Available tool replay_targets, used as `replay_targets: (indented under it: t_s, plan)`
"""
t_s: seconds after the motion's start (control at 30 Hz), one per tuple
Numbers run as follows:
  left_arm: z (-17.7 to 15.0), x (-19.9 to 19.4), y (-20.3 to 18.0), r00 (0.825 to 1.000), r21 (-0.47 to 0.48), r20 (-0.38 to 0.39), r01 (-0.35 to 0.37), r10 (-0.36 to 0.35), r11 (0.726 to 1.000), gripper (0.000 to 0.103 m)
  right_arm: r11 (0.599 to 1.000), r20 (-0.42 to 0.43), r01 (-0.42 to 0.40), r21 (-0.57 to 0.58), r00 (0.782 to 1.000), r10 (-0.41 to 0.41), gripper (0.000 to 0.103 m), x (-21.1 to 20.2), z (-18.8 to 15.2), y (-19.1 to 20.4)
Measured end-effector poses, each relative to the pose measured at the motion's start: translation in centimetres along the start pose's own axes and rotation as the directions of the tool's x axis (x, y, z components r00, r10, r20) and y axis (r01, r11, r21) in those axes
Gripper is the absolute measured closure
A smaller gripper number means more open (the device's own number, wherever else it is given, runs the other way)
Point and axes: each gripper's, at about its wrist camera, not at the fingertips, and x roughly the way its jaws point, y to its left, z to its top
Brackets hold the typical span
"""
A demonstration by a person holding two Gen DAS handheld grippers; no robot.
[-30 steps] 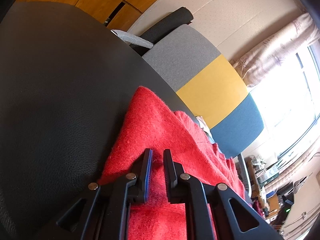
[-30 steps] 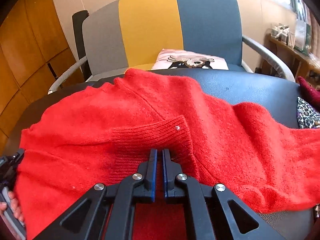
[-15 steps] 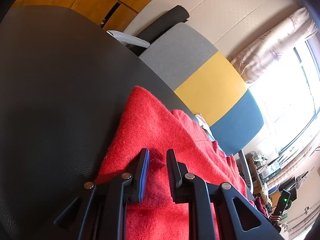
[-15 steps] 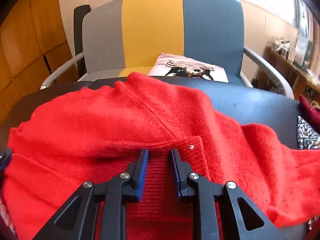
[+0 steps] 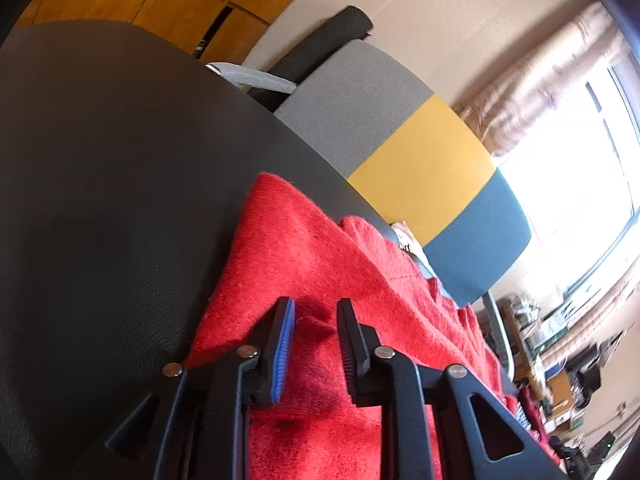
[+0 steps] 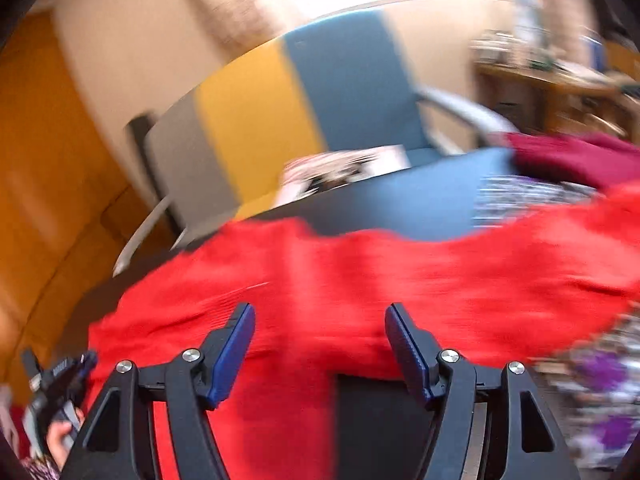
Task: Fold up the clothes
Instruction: 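Release the sweater with the right gripper and move to the other sleeve, then grasp the sleeve cuff with the right gripper and lift it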
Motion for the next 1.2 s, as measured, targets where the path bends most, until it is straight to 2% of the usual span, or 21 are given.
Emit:
replay_targets:
  t_s: [0.07,0.13,0.23,0.3,0.4,0.43,0.5,0.53,0.57,0.6,0.67,0.8,0.9,1.0,1.1,1.2]
  plan:
    - [0.0,0.0,-0.2,1.0,0.008,-0.002,-0.01,0.01,1.0,0.081,0.989,0.003,0.087,0.12,0.996,-0.088,0.03,-2.2,1.3,-5.0]
    - [0.1,0.0,-0.2,1.0,0.005,0.0,-0.008,0.008,1.0,0.08,0.959,0.011,0.164,0.232,0.985,-0.171,0.028,-4.2,2.1,-9.7]
    - [0.0,-0.1,0.0,1.0,-0.003,0.003,-0.002,0.002,1.0,0.08,0.902,0.038,0.214,0.374,0.969,-0.246,0.027,-7.0,2.8,-15.2]
    - [0.0,-0.1,-0.1,1.0,-0.003,0.005,-0.002,0.002,1.0,0.08,0.855,0.046,0.223,0.469,0.96,-0.275,0.027,-8.0,2.7,-18.3]
    - [-0.1,-0.1,-0.2,1.0,-0.002,0.005,-0.003,0.003,1.0,0.08,0.784,0.072,0.17,0.597,0.962,-0.263,0.041,-8.8,2.4,-21.8]
    - [-0.1,-0.1,-0.2,1.0,-0.002,0.005,-0.003,0.003,1.0,0.08,0.757,0.082,0.15,0.636,0.962,-0.259,0.043,-9.1,2.3,-22.9]
    - [-0.1,-0.1,-0.2,1.0,-0.002,0.005,-0.003,0.003,1.0,0.081,0.75,0.116,0.119,0.651,0.961,-0.252,0.051,-9.3,2.6,-23.4]
    - [-0.1,-0.1,-0.2,1.0,-0.003,0.006,-0.002,0.002,1.0,0.08,0.755,0.131,0.109,0.647,0.959,-0.25,0.054,-9.3,2.9,-23.4]
    - [-0.1,-0.1,-0.2,1.0,-0.004,0.006,0.0,0.0,1.0,0.081,0.762,0.126,0.12,0.636,0.958,-0.256,0.062,-9.1,3.2,-23.3]
    - [-0.1,-0.1,-0.2,1.0,-0.005,0.006,0.001,-0.001,1.0,0.08,0.769,0.119,0.134,0.625,0.957,-0.263,0.075,-8.9,3.5,-23.1]
    - [-0.1,0.0,-0.2,1.0,-0.006,0.006,0.003,-0.003,1.0,0.08,0.782,0.089,0.178,0.597,0.954,-0.285,0.09,-8.7,4.2,-22.8]
    - [-0.2,0.0,-0.1,1.0,-0.009,0.007,0.007,-0.007,1.0,0.08,0.798,0.091,0.201,0.568,0.948,-0.304,0.093,-9.5,5.1,-21.6]
    - [-0.3,0.0,0.0,1.0,-0.009,0.007,0.009,-0.008,1.0,0.08,0.841,0.147,0.155,0.519,0.953,-0.266,0.094,-10.5,6.1,-18.3]
    - [-0.4,-0.1,0.1,1.0,-0.012,0.008,0.012,-0.012,1.0,0.08,0.902,0.206,0.098,0.42,0.958,-0.199,0.094,-9.7,7.7,-13.8]
    - [-0.4,-0.1,0.2,1.0,-0.015,0.009,0.016,-0.016,1.0,0.08,0.959,0.249,0.011,0.284,0.965,-0.084,0.095,-8.7,8.8,-7.2]
    - [-0.4,-0.1,0.2,1.0,-0.017,0.01,0.019,-0.019,1.0,0.08,0.988,0.235,-0.073,0.136,0.971,0.04,0.095,-6.3,9.5,0.4]
